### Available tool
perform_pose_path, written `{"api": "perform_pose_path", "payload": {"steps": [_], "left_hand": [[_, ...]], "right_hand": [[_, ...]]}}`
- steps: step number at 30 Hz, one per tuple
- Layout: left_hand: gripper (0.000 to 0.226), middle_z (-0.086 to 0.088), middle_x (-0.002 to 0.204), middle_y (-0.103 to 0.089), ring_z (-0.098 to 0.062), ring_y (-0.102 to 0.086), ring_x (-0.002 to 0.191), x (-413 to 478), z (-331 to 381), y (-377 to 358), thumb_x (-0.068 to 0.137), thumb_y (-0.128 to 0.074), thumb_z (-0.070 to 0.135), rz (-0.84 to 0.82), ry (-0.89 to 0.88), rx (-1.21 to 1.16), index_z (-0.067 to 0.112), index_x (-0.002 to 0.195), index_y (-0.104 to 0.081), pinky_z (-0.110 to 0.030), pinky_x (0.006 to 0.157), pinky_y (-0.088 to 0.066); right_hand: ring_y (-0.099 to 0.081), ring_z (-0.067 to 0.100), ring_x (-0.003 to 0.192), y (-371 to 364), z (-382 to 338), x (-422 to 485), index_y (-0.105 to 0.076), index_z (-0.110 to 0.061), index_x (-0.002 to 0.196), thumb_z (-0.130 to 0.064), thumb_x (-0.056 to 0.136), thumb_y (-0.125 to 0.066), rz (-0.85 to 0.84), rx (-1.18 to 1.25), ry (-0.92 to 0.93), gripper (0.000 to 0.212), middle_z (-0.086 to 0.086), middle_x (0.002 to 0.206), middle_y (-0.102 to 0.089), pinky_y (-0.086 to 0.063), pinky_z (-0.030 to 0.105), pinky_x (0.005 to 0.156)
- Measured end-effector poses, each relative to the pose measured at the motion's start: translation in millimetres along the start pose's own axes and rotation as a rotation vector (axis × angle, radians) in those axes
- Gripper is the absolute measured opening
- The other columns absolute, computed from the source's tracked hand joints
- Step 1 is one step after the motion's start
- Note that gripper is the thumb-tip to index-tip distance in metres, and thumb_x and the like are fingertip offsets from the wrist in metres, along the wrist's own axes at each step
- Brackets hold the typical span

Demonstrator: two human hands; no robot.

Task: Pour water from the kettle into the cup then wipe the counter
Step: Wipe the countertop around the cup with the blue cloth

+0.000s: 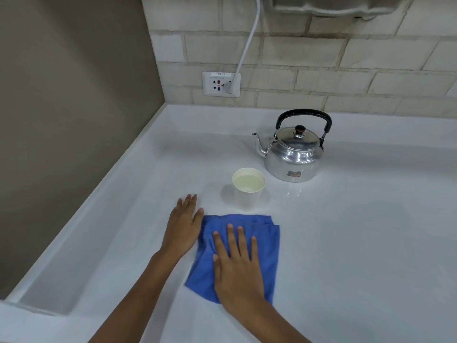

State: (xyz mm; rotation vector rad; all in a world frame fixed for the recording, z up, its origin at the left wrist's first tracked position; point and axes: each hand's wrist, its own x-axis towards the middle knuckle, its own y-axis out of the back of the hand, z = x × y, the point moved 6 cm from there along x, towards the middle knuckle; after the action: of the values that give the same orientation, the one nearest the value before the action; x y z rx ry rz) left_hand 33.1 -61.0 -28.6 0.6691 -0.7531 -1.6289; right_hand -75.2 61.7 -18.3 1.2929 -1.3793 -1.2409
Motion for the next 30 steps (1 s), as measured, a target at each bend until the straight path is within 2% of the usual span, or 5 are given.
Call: {"api": "perform_pose_path", "payload": {"steps": [6,12,18,26,30], "left_hand": [[0.050,-0.003,0.155,-0.015,-0.016,-0.004,0.142,-15.4,11.6,22.1,0.097,-0.029,0.029,0.085,-0.001,-0.086,0.015,0.143,-0.015,-0.030,0.115,-0.004],[0.062,-0.001,0.155,0.010,-0.009,0.022,0.135,-60.0,52.1,-24.3,0.092,-0.018,0.049,0.028,-0.139,0.192,0.022,0.144,0.003,-0.029,0.111,0.013],[0.071,-0.012,0.141,-0.043,-0.034,-0.038,0.130,-82.6,61.7,-47.1,0.088,-0.005,0.056,-0.026,-0.087,0.586,0.016,0.136,-0.038,-0.051,0.106,-0.030],[0.087,-0.009,0.155,-0.011,-0.038,-0.008,0.141,-27.8,-7.7,-1.2,0.074,0.017,0.068,0.010,-0.002,0.512,0.023,0.144,-0.009,-0.053,0.113,-0.005],[0.061,-0.007,0.156,0.005,-0.038,0.011,0.140,37.1,-3.9,-6.8,0.091,-0.014,0.053,0.027,0.095,0.463,0.026,0.144,0.003,-0.055,0.114,0.006]], "right_hand": [[-0.004,0.020,0.144,7.5,-19.2,13.7,-0.022,-0.025,0.143,-0.036,0.098,-0.017,-0.026,0.305,0.204,0.046,0.004,0.156,-0.014,0.010,0.044,0.116],[-0.042,0.032,0.126,48.2,103.8,36.6,-0.050,-0.006,0.123,-0.002,0.086,-0.044,0.339,0.470,-0.045,0.038,0.017,0.133,-0.049,-0.032,0.043,0.108],[-0.004,0.023,0.144,13.4,141.6,70.8,-0.010,-0.017,0.145,-0.027,0.099,-0.022,0.166,0.141,-0.109,0.048,0.006,0.157,-0.008,-0.007,0.041,0.117],[0.003,0.019,0.144,-0.5,143.8,74.1,0.004,-0.022,0.144,-0.033,0.097,-0.012,0.149,0.051,-0.123,0.051,0.001,0.158,0.001,0.000,0.040,0.117],[0.005,0.019,0.144,-0.5,142.1,74.1,0.006,-0.022,0.144,-0.033,0.097,-0.010,0.156,0.046,-0.139,0.051,0.000,0.158,0.003,0.001,0.040,0.116]]}}
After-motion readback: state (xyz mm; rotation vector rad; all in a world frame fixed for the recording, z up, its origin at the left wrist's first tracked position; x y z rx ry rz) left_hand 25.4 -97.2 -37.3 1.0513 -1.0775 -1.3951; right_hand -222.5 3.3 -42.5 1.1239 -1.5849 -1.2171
